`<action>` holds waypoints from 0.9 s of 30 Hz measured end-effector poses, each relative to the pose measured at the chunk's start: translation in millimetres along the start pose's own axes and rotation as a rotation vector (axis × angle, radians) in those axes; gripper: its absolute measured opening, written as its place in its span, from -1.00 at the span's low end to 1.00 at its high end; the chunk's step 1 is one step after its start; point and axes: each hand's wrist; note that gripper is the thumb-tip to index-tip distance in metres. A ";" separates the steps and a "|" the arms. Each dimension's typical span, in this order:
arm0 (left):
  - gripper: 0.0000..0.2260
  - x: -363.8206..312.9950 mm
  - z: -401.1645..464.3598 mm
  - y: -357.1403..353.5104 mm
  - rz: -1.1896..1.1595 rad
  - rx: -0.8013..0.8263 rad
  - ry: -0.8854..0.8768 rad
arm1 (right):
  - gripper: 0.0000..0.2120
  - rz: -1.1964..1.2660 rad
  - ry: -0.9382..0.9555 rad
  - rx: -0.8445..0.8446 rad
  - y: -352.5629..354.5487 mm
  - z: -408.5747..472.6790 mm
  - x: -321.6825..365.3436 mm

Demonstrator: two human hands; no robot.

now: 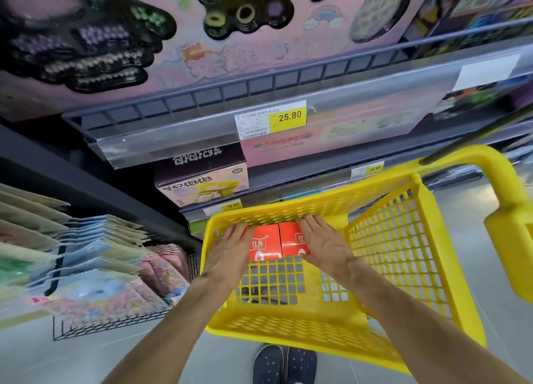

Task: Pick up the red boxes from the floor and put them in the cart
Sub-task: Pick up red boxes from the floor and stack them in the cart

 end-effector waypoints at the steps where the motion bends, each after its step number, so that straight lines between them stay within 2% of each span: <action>1: -0.28 0.0 -1.2 -0.3 -0.002 0.002 -0.001 | -0.16 -0.008 0.005 0.004 -0.7 -0.4 0.0; 4: -0.26 0.9 -3.4 -1.0 0.026 -0.010 -0.006 | -0.11 -0.044 0.011 0.020 -2.6 0.7 1.0; 7: -0.32 -1.1 -8.3 6.4 0.049 0.006 -0.022 | 0.00 -0.076 0.020 0.062 0.4 -2.7 1.5; 9: -0.36 -5.4 -15.1 19.8 0.041 0.007 -0.053 | -0.01 -0.059 0.013 0.099 17.1 -14.4 0.3; 15: -0.48 -50.9 -39.7 135.1 0.000 -0.108 -0.254 | -0.15 0.119 -0.040 0.084 143.6 -98.3 -11.2; 22: -0.50 -206.2 -60.1 326.8 0.048 -0.339 -0.611 | -0.26 0.121 -0.187 -0.177 342.3 -261.8 -40.1; 27: -0.45 -347.8 -78.6 407.6 0.070 -0.364 -0.869 | -0.26 0.007 -0.359 -0.301 444.8 -404.1 -78.3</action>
Point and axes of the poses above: each hand's wrist, its own z-axis towards the middle knuckle, its own y-axis out of the back of the hand, x = y × z, and after that the axes turned 1 degree about -x, right-handed
